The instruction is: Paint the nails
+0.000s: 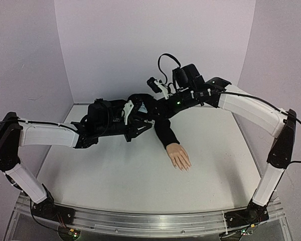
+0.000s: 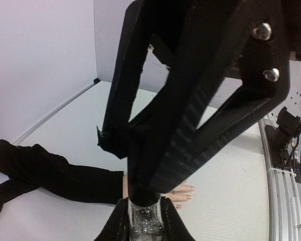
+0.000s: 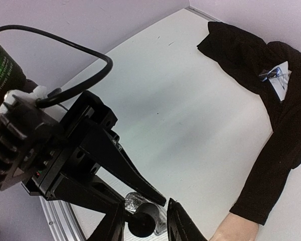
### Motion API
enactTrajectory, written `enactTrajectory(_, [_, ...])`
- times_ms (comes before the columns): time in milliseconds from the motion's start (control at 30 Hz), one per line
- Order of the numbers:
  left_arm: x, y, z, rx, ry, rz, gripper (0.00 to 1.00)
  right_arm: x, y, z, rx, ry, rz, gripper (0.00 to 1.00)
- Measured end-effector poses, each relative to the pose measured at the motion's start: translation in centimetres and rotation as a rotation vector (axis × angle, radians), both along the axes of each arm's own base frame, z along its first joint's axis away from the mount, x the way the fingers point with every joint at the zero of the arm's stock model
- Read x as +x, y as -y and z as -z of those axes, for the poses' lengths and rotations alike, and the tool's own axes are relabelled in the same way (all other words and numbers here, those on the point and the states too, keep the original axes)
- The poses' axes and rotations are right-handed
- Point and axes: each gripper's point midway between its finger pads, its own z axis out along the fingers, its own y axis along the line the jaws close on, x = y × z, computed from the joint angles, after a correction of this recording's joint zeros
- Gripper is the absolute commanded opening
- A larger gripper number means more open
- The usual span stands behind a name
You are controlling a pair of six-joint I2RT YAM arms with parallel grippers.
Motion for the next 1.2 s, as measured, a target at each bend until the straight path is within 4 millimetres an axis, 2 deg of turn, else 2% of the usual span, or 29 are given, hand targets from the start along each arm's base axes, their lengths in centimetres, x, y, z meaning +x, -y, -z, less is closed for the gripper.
enactTrajectory(67, [-0.1,0.0,0.0,0.000,-0.001,0.003,0.00,0.1,-0.1,0.2,-0.003,-0.004,-0.001,0.19])
enactTrajectory(167, [-0.1,0.0,0.1,0.001,-0.004,0.003,0.00,0.1,-0.3,0.4,-0.005,-0.006,-0.010,0.02])
enactTrajectory(200, [-0.1,0.0,0.2,0.002,-0.011,0.003,0.00,0.2,-0.2,0.5,-0.010,-0.001,-0.009,0.00])
enactTrajectory(267, [-0.1,0.0,0.4,0.007,-0.025,-0.001,0.17,0.2,-0.2,0.6,-0.018,0.003,-0.011,0.00])
enactTrajectory(300, [0.0,0.0,0.4,0.008,-0.030,-0.004,0.32,0.2,-0.2,0.7,-0.020,0.002,-0.011,0.00])
enactTrajectory(333, [0.1,0.0,0.4,0.007,-0.033,-0.013,0.42,0.2,-0.1,0.8,-0.021,0.002,-0.005,0.00])
enactTrajectory(367, [0.3,-0.1,0.5,0.006,-0.039,-0.026,0.48,0.4,-0.1,0.9,-0.019,0.005,0.006,0.00])
enactTrajectory(400, [0.4,-0.1,0.4,0.004,-0.040,-0.038,0.66,0.6,0.0,1.2,-0.019,0.006,0.024,0.00])
enactTrajectory(433, [0.7,-0.2,0.4,-0.002,-0.044,-0.059,0.79,0.9,0.3,1.9,-0.027,0.008,0.049,0.00])
enactTrajectory(500, [1.1,-0.7,0.5,-0.019,-0.049,-0.096,0.88,1.0,1.3,4.0,-0.058,-0.001,0.107,0.00])
enactTrajectory(633, [0.2,-3.2,3.1,-0.003,-0.099,-0.152,0.90,0.7,3.9,8.6,-0.140,-0.009,0.213,0.00])
enactTrajectory(733, [-0.6,-4.9,4.5,0.006,-0.136,-0.194,0.90,0.0,5.0,11.1,-0.174,-0.007,0.247,0.00])
enactTrajectory(867, [-0.7,-6.9,4.4,-0.015,-0.155,-0.278,0.90,-2.1,4.2,13.5,-0.191,0.008,0.226,0.01])
enactTrajectory(1000, [0.1,-8.6,3.1,-0.059,-0.159,-0.388,0.90,-3.7,2.8,14.6,-0.181,0.030,0.209,0.02])
enactTrajectory(1100, [0.2,-10.3,2.8,-0.090,-0.166,-0.462,0.90,-3.6,2.0,15.5,-0.171,0.064,0.235,0.03])
enactTrajectory(1200, [0.1,-11.8,2.3,-0.120,-0.168,-0.518,0.90,-3.5,1.5,17.4,-0.193,0.075,0.257,0.04])
